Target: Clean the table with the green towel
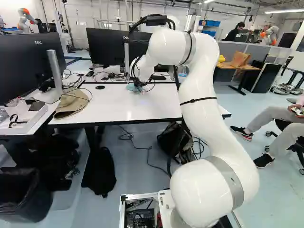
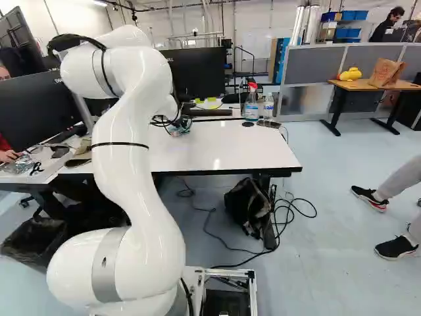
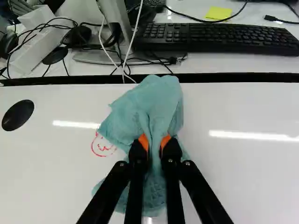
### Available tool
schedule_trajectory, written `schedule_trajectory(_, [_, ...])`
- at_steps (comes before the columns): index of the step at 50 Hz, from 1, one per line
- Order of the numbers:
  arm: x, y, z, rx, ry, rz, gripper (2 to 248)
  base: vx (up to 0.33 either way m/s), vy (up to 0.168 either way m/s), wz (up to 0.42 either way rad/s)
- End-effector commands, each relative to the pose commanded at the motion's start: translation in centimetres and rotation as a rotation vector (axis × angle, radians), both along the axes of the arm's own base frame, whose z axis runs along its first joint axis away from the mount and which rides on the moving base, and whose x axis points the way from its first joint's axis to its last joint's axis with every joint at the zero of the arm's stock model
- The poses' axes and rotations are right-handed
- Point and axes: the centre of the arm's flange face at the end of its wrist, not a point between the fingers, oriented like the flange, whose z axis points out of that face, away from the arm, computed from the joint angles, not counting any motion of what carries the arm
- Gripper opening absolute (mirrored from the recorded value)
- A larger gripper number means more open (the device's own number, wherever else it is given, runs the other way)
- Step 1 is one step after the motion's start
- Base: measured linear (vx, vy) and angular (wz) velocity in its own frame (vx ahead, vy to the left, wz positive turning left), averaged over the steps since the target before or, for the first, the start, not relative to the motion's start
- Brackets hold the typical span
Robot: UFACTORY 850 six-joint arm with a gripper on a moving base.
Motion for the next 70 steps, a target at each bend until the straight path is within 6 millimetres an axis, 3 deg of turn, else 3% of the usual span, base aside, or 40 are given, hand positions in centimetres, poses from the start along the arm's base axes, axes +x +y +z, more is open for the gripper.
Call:
schedule_trajectory(11, [1.3, 1.4, -0.3, 0.004, -0.017, 0.014, 47, 0.000, 0.000, 0.000])
schedule_trajectory(23, [1.4, 3.4, -0.4, 0.005, -0.023, 0.040, 47, 0.000, 0.000, 0.000])
schedule_trajectory(47, [-1.3, 6.7, -0.1, 0.001, -0.004, 0.091, 47, 0.000, 0.000, 0.000])
schedule_trajectory(70, [-2.3, 6.9, 1.5, 0.004, -0.014, 0.098, 47, 0.000, 0.000, 0.000])
